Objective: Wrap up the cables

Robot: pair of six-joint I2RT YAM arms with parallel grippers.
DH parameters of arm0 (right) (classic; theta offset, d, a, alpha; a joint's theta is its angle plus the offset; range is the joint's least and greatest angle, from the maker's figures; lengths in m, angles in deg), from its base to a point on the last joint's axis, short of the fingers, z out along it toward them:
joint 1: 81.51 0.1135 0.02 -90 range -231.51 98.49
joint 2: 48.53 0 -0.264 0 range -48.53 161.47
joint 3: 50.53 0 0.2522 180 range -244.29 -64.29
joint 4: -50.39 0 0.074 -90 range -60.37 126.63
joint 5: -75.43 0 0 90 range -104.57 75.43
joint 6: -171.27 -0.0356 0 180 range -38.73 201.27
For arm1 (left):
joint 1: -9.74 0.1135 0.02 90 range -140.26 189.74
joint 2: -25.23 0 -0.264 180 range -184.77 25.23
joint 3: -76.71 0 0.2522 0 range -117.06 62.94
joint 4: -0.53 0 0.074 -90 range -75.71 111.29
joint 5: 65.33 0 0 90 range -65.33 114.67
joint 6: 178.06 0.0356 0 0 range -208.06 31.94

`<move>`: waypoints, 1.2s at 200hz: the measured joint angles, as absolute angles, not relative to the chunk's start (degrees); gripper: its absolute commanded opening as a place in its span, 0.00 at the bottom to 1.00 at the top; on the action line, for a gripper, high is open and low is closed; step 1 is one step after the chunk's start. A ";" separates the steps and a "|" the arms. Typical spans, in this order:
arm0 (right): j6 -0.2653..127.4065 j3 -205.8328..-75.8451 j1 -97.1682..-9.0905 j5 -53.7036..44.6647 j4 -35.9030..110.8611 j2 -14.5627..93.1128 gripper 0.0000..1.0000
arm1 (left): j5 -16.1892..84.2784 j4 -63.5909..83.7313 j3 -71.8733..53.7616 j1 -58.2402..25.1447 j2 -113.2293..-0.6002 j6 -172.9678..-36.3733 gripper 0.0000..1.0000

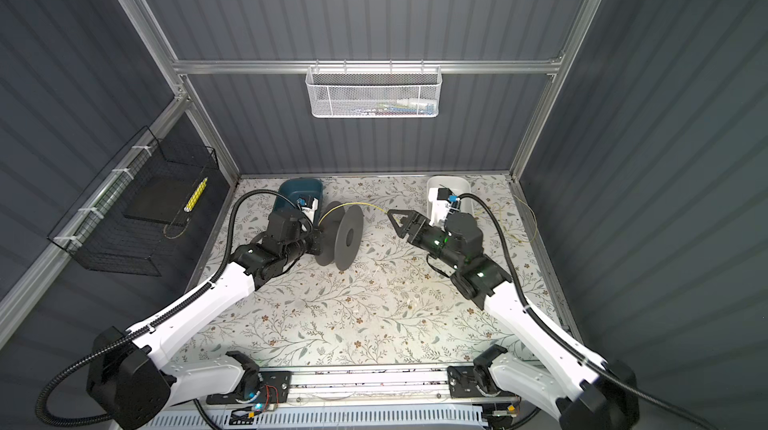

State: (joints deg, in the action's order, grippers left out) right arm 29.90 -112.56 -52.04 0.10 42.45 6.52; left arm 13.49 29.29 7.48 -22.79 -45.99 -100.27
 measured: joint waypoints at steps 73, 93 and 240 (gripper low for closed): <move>41.22 -118.22 -69.90 -1.10 16.14 -2.72 0.74 | 11.09 29.80 7.48 -22.81 -45.99 -100.27 0.00; 43.34 -119.57 -71.84 -3.72 11.00 -4.76 0.84 | 10.35 29.89 7.48 -22.81 -45.99 -100.27 0.00; 22.51 -104.84 -95.14 9.66 42.96 16.23 0.75 | 9.52 31.48 7.48 -22.79 -43.65 -100.07 0.00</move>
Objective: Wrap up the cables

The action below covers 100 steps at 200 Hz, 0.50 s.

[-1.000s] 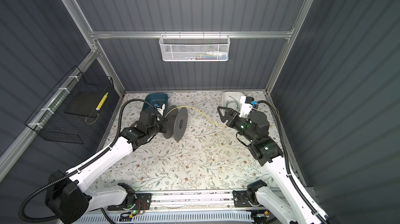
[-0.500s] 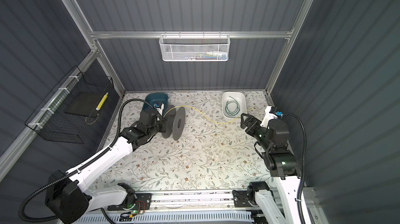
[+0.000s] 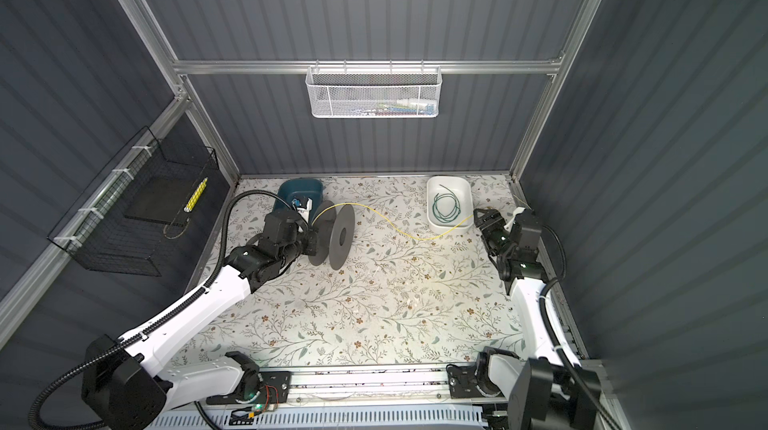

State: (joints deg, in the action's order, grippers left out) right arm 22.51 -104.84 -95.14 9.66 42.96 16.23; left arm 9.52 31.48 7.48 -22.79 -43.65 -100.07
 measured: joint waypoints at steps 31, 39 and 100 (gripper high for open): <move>17.59 -104.84 -98.00 12.32 52.81 22.04 0.75 | 9.69 32.20 7.48 -22.81 -42.93 -100.07 0.00; 16.83 -105.10 -98.42 12.93 54.32 23.02 0.74 | 9.69 32.46 7.48 -22.81 -42.74 -100.05 0.00; 8.74 -107.79 -100.52 16.59 65.71 33.56 0.45 | 9.69 32.88 7.50 -22.79 -41.84 -100.07 0.00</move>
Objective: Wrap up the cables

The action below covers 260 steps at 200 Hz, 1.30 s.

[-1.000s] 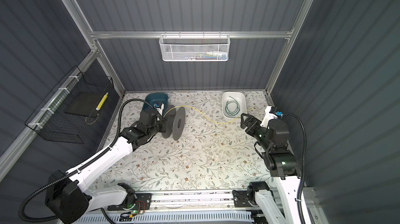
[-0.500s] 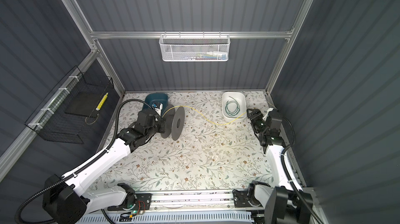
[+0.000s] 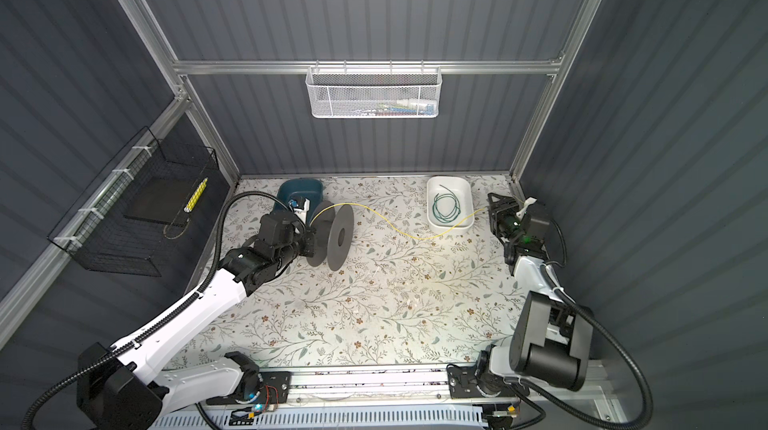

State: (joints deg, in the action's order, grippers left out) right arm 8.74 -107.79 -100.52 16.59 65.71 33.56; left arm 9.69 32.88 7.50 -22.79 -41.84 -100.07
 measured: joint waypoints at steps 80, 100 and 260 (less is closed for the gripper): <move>-4.62 -108.21 -100.95 20.34 84.00 44.57 0.42 | 9.67 34.65 7.50 -22.79 -40.66 -99.83 0.00; -7.02 -108.30 -100.95 21.07 87.54 46.58 0.40 | 9.67 34.87 7.50 -22.81 -40.64 -99.72 0.00; -15.11 -109.45 -100.21 23.95 94.74 52.35 0.00 | 10.30 35.46 7.48 -22.79 -40.64 -99.48 0.00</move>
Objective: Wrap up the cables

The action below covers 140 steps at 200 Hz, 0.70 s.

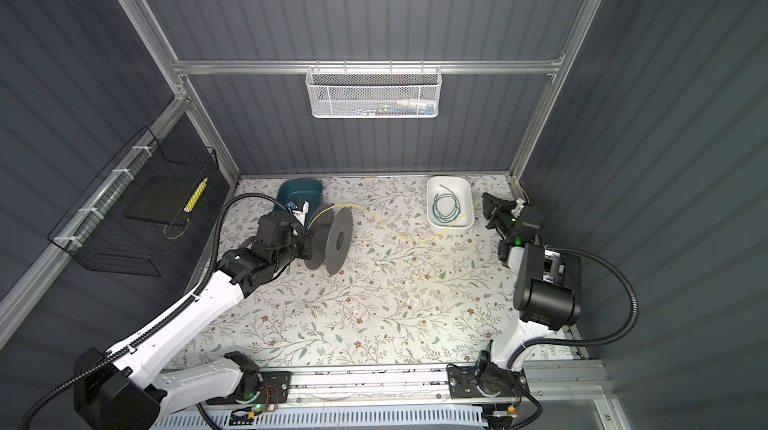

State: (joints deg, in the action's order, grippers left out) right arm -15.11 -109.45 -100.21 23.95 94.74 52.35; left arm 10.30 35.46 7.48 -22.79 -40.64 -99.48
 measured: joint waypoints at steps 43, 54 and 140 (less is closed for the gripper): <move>-10.47 -113.69 -100.08 23.80 84.70 46.65 0.00 | 10.32 39.09 5.32 -22.81 -40.55 -96.93 0.00; -7.87 -117.43 -99.93 23.27 80.62 45.29 0.00 | 10.59 40.62 4.34 -22.79 -40.09 -95.86 0.00; 13.52 -137.21 -97.78 13.11 57.58 47.55 0.00 | 23.88 56.86 -5.06 -22.79 -33.49 -90.02 0.00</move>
State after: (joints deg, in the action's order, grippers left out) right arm 13.52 -137.21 -97.78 13.11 57.58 47.55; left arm 23.88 56.86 -5.06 -22.79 -33.49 -90.02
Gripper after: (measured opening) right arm 0.048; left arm 0.093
